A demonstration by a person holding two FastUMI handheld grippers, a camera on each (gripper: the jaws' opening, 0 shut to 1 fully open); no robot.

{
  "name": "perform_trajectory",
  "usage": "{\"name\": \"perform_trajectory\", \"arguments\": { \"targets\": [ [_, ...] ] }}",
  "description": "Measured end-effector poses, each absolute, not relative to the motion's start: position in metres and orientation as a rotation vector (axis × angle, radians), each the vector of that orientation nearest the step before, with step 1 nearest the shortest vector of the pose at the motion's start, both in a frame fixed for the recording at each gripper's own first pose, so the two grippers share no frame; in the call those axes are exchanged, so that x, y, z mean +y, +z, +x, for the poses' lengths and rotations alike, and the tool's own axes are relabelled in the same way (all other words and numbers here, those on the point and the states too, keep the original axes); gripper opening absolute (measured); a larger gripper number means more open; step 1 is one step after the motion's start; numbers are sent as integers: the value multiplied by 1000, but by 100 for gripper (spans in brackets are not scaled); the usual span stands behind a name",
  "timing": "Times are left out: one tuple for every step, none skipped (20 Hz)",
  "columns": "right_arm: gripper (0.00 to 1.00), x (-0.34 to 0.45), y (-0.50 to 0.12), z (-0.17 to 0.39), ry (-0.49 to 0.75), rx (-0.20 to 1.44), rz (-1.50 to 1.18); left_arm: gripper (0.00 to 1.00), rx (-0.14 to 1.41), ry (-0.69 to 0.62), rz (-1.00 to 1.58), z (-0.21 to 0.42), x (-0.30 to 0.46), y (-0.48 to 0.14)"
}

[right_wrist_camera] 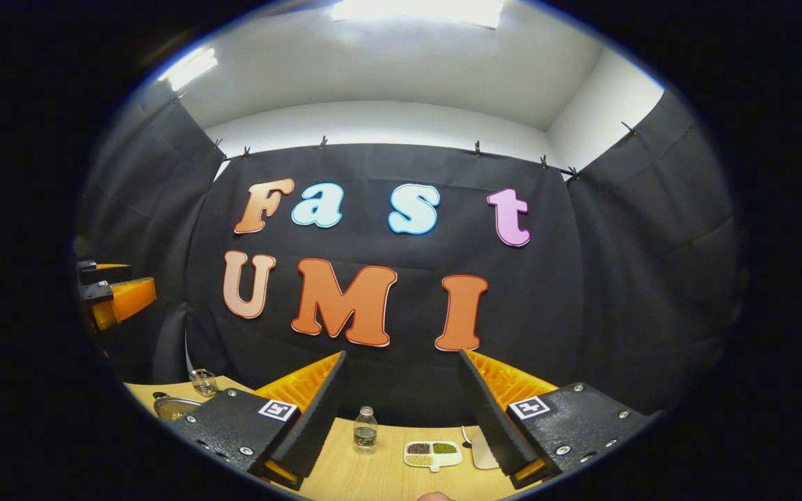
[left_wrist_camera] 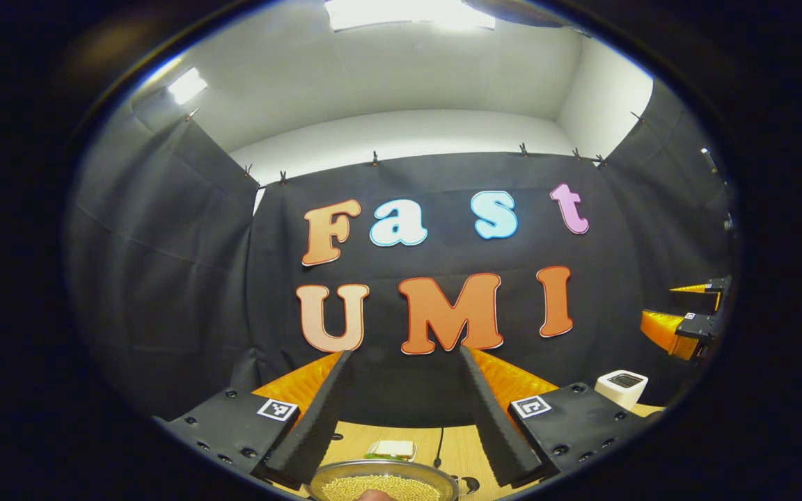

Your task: First push the handle of the pot to place it horizontally, then grasp the pot with both hands and set it on the induction cooktop.

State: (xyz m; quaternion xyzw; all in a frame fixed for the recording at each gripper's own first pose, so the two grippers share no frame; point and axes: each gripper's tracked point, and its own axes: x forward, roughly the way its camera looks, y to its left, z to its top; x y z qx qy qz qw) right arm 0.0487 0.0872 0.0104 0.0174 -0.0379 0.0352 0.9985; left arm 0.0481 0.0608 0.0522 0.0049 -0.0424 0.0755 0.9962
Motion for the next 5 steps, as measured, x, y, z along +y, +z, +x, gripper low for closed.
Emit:
{"name": "perform_trajectory", "arguments": {
  "targets": [
    [95, 88, 9, 46, 69, -77, 40, 99, -86, 148, 18, 45, 59, 49],
    [95, 88, 7, 40, 70, -78, 44, 96, -88, 142, 22, 45, 56, 48],
    [95, 89, 6, 39, 74, -74, 45, 96, -82, 136, 24, 46, 53, 45],
    [95, 89, 3, 38, 75, -67, 45, 99, -76, 134, 25, 45, 52, 44],
    [95, 91, 1, 37, 80, -61, 45, 96, -68, 136, 23, 46, 52, 42]
  ]
}}
